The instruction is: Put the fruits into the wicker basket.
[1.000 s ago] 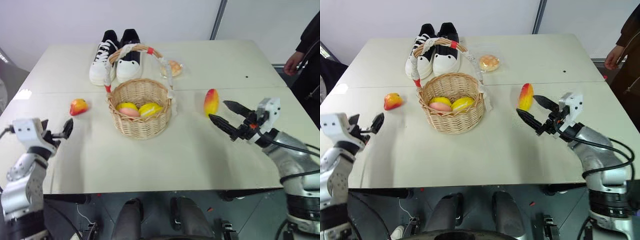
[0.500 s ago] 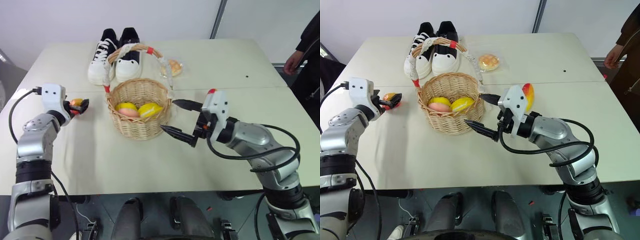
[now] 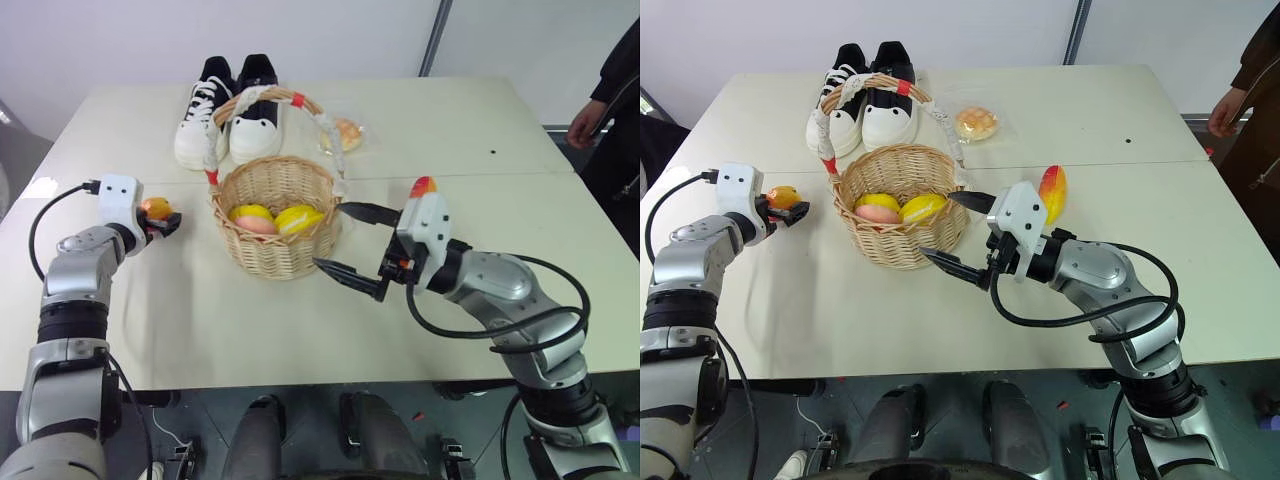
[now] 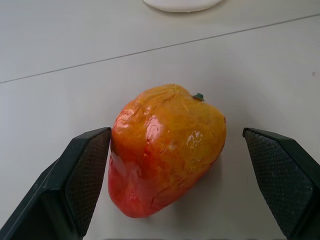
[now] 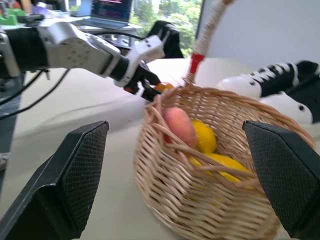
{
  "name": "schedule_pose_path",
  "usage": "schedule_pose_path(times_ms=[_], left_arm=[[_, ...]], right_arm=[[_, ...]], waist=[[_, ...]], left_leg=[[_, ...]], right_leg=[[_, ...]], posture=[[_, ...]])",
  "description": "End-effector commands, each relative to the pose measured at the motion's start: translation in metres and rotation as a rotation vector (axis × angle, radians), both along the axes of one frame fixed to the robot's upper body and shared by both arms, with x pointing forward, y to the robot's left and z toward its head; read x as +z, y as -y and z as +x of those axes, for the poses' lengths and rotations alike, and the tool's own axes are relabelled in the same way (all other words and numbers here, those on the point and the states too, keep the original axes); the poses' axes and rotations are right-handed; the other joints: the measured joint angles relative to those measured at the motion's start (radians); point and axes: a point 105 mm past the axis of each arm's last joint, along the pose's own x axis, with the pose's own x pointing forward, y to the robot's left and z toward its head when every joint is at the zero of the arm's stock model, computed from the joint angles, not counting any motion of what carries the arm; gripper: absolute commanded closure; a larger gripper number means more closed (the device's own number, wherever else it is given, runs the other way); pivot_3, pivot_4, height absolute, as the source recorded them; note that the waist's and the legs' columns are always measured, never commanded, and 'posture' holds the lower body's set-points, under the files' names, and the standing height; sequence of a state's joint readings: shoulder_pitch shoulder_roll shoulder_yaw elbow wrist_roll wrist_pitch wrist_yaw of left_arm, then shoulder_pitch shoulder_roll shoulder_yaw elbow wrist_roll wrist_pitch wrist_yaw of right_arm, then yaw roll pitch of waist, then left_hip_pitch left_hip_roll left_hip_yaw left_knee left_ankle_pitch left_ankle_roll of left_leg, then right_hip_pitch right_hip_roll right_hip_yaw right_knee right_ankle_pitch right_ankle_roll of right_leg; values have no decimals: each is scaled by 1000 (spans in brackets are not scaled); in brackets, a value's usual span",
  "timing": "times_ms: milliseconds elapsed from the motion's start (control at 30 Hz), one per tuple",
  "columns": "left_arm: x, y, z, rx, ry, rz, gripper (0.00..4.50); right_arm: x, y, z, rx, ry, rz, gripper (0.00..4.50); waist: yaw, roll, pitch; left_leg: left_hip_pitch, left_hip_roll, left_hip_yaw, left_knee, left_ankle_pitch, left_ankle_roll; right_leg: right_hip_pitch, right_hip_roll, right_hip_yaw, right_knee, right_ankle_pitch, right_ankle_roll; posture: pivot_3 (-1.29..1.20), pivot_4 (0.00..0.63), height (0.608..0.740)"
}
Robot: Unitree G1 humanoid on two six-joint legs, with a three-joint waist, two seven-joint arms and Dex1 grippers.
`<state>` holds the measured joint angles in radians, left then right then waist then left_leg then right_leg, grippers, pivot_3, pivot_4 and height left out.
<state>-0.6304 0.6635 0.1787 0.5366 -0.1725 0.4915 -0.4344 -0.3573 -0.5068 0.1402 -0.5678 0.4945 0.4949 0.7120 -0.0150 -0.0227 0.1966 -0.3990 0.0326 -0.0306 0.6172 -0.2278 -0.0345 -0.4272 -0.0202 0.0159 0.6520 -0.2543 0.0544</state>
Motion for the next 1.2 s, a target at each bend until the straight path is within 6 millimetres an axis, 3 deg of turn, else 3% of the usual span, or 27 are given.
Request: schedule_pose_path(times_ms=[33, 100, 200, 333, 433, 567, 700, 833, 933, 1067, 1200], left_arm=[[14, -7, 1, 12, 32, 20, 255], [14, -9, 1, 21, 36, 16, 742], [18, -13, 0, 31, 56, 37, 1970], [29, -20, -9, 21, 101, 79, 1970], [51, -14, -28, -81, 219, 52, 1970], [89, 34, -81, -409, 376, -90, 1970], [105, 88, -109, -643, 358, -158, 1970], [119, 130, -101, -735, 357, -162, 1970], [117, 158, -89, -797, 335, -104, 1970], [116, 170, -72, -799, 334, -122, 1970], [112, 176, -64, -811, 321, -114, 273]], right_arm=[[5, -3, -8, 33, 45, 15, 5], [4, -3, -7, 32, 46, 14, 0], [2, -1, -7, 31, 49, 12, 0], [1, 3, -7, 22, 56, 7, 0], [2, 11, -3, -4, 63, 0, 0], [8, 35, 9, -67, 60, -17, 0], [19, 53, 21, -121, 53, -28, 0], [23, 64, 32, -171, 26, -40, 0], [25, 64, 35, -195, 16, -40, 0], [29, 64, 38, -245, 15, -30, 0], [26, 73, 50, -366, -17, -22, 0]], waist=[[0, 0, 0], [0, 0, 0], [0, 0, 0], [-2, 0, 0], [-7, 0, 0], [-1, 0, 0], [10, -1, 0], [6, -1, 0], [2, -1, 0], [-5, -1, 0], [-3, -1, 0]], left_leg=[[0, 0, 0, 0, 0, 0], [0, 0, 0, 0, 0, 0], [0, 0, 0, 1, 0, 0], [0, 0, 0, 1, 0, 0], [0, 1, 1, 1, 0, 0], [0, 2, 1, 1, 0, 0], [0, 1, 2, 5, 1, -1], [1, 0, 2, 12, 0, -1], [1, -1, 3, 14, 0, -1], [2, -1, 4, 12, -1, 1], [0, 2, 3, 12, -1, 2]], right_leg=[[0, 0, 0, 0, 0, 0], [0, 0, 0, 0, 0, 0], [0, 0, 0, 1, 0, 0], [0, 0, 0, 1, 0, 0], [0, 0, 1, 2, 0, 0], [0, -5, 1, 2, 0, -1], [3, -6, -1, 2, -2, -4], [8, -6, -1, 1, -2, -4], [9, -5, 0, 1, -2, -1], [8, -3, 2, 1, 2, 2], [5, 1, 2, 1, 2, 2]], posture=[[0, 150, 740], [0, 150, 740], [0, 150, 740], [0, 150, 740], [0, 150, 740], [0, 150, 740], [0, 150, 740], [0, 150, 740], [0, 150, 740], [0, 150, 740], [0, 150, 740]])
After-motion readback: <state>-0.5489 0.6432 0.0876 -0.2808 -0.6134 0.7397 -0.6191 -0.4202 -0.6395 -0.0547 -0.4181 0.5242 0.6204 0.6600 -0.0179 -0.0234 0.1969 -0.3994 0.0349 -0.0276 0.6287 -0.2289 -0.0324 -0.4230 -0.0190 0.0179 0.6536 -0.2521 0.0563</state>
